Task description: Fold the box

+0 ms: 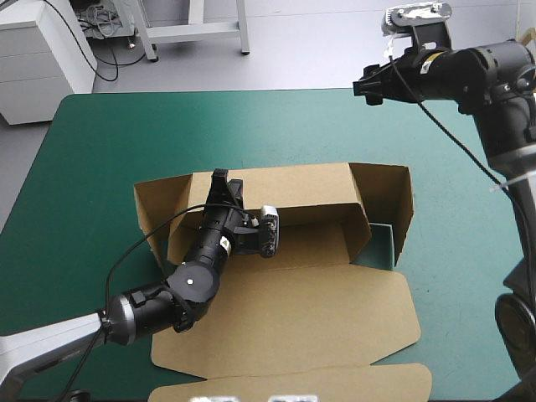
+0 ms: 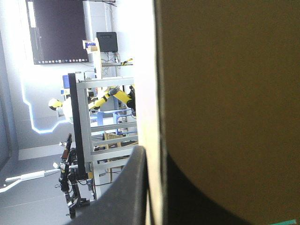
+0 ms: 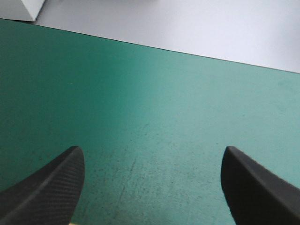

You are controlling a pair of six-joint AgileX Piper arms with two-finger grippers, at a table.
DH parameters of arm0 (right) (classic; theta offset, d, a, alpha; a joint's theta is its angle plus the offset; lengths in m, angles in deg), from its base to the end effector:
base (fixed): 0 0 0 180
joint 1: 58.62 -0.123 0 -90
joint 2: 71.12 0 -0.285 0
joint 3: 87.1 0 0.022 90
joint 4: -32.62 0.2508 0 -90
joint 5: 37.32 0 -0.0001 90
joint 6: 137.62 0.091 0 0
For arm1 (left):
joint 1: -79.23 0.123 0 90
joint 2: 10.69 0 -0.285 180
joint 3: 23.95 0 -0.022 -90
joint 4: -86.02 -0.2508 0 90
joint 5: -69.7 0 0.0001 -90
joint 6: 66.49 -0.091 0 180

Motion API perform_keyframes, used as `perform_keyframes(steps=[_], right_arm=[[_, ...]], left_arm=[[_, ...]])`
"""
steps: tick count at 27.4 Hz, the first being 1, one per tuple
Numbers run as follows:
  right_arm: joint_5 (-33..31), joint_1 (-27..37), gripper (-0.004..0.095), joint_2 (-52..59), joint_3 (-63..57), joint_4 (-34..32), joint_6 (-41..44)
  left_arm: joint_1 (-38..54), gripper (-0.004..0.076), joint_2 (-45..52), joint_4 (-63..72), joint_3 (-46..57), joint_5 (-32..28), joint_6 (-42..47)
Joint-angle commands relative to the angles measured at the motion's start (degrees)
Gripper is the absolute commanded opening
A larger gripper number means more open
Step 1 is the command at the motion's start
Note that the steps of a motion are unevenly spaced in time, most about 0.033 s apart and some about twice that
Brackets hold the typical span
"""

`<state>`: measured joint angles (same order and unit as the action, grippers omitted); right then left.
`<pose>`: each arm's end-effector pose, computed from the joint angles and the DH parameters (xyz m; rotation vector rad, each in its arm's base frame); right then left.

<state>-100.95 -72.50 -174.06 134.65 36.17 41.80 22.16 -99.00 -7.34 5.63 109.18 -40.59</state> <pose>0.3362 0.0883 0.4890 -0.2765 2.1667 0.2080 0.2047 -0.2096 0.2802 1.5255 1.2827 0.8149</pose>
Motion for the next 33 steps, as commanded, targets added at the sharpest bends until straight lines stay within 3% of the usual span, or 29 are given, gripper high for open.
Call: perform_keyframes(steps=[1,10,17,33], right_arm=[[2.75,4.84,0.0738,-2.33,4.08,8.27,-2.78],[-5.07,8.34,0.0738,-11.3,4.25,8.8,-3.75],[-5.35,8.34,0.0738,-12.95,1.3,10.27,-3.91],[-5.35,8.34,0.0738,-1.85,-18.05,11.03,-10.66]], left_arm=[[-0.8,-0.001,0.39,2.15,-0.23,-4.08,1.0],[-0.8,-0.001,0.39,2.15,-0.23,-4.07,1.03],[-0.8,-0.001,0.39,2.49,-0.23,-3.7,1.48],[-0.8,-0.001,0.29,2.49,-0.23,-3.18,1.48]])
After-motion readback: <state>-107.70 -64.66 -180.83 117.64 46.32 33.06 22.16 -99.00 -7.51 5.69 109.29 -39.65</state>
